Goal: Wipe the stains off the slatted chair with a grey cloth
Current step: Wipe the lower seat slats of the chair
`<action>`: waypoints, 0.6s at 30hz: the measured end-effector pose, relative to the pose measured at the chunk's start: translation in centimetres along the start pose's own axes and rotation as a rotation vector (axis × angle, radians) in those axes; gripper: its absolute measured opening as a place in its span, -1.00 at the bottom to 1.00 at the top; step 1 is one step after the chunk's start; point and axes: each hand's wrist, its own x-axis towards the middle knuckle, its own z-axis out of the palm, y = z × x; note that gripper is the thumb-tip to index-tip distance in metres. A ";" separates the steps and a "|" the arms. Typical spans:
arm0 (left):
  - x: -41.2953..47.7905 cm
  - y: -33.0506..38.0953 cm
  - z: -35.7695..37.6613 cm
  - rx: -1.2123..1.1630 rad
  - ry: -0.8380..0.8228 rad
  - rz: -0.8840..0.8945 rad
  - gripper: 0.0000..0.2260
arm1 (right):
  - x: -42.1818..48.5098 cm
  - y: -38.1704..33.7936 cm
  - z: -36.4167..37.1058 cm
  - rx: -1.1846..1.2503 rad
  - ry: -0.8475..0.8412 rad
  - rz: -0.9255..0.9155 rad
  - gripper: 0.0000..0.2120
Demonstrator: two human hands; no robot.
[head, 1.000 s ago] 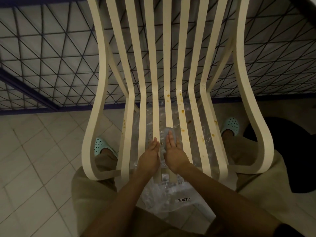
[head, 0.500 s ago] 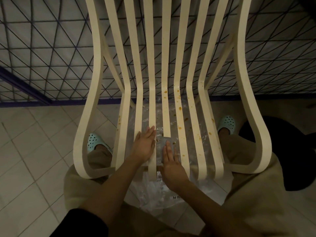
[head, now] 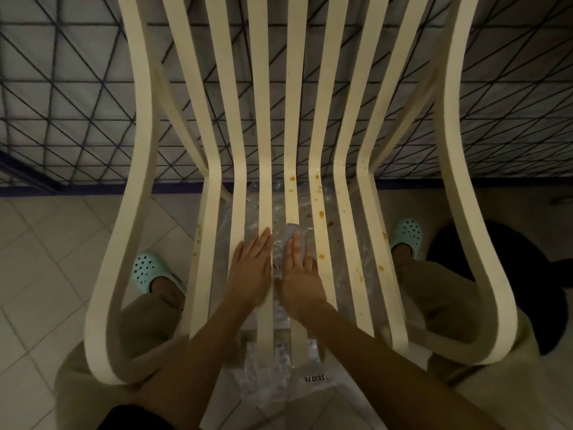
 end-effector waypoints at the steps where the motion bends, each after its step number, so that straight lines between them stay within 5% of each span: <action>1: 0.4 0.2 0.2 -0.005 0.011 -0.003 -0.53 | 0.6 0.2 -0.5 -0.033 0.005 0.002 -0.19; 9: 1.8 -0.2 1.4 0.002 0.004 0.005 -0.44 | 6.2 0.3 -1.0 -0.052 0.001 0.088 -0.16; 18: 0.4 -1.7 1.2 0.010 -0.006 -0.039 -0.48 | 2.3 -0.1 -0.2 0.236 -0.064 -0.084 -0.33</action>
